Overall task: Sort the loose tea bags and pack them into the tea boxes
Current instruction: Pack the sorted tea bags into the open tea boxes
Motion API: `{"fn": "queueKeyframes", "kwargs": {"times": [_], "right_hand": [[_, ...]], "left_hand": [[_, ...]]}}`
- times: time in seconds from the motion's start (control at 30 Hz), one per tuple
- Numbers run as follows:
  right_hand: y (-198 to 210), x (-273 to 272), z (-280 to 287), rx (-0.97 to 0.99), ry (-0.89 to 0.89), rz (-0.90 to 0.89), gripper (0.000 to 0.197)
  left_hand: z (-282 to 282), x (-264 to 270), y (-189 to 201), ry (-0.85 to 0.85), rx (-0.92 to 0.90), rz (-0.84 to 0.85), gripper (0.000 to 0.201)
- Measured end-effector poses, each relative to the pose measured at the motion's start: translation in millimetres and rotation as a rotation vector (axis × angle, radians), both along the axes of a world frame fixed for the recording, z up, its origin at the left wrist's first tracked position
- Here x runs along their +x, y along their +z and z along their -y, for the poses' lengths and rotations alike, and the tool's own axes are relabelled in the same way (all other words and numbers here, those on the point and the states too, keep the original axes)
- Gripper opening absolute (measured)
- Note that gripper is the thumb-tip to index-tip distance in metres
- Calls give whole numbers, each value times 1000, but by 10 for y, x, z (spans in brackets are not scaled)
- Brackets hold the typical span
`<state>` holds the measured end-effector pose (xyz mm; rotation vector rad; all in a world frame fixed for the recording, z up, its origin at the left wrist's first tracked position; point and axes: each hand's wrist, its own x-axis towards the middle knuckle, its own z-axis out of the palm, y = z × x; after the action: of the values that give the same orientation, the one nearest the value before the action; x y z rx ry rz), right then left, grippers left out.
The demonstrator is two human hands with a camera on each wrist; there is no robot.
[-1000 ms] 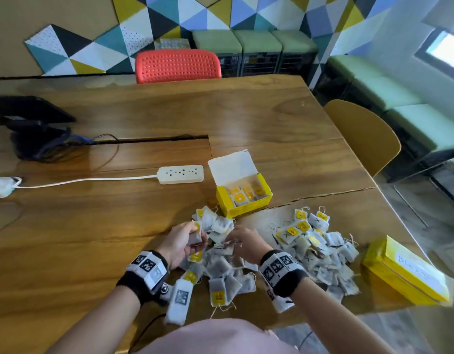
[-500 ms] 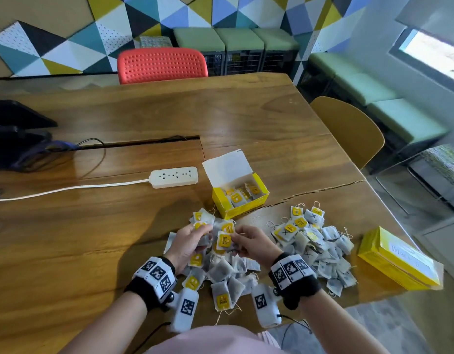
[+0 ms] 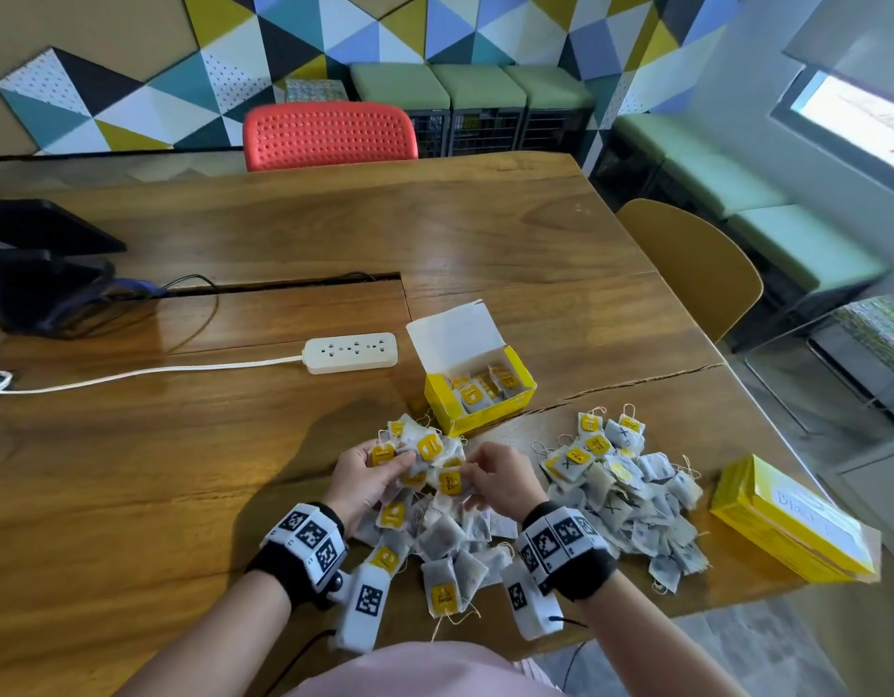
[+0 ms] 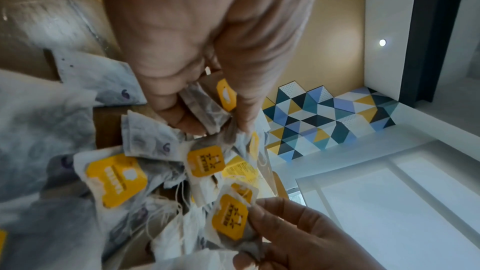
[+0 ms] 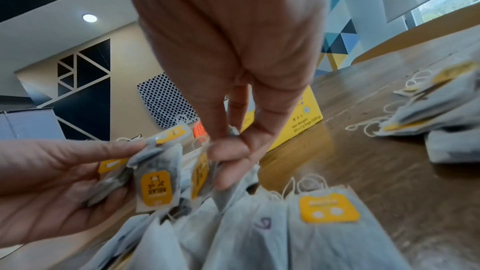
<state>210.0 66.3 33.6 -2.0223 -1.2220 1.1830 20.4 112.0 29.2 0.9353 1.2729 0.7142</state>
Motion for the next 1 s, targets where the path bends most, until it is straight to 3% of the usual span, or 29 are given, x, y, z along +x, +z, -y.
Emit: {"fn": "queueKeyframes", "kwargs": {"times": [0.1,0.3,0.47,0.53,0.7,0.8,0.87,1.0], "right_hand": [[27,84,-6,2,-31,33,7],[155,189,-47,9,92,89,24],[319,122,-93,62,55,-248,27],[332,72,-102,60,48,-300,29],[320,-21,-140,121,64,-222,10],[354,16,-162,150,36,-256,12],[371,81,-181,174,62,-179,16],[495,167,-230,116,343,71,12]], "left_hand": [[-57,-32,1,-31,-10,20,14],[-82,-25,90,-139,-121,182,12],[-66,36,99,-140,-102,179,12],[-66,61,95,-155,-85,168,12],[-77,64,78,-217,-46,140,21],[-110,28,114,-213,-88,147,22],[-152,1,134,-183,-126,127,26],[-237,-22,159,-180,-42,-38,35]]}}
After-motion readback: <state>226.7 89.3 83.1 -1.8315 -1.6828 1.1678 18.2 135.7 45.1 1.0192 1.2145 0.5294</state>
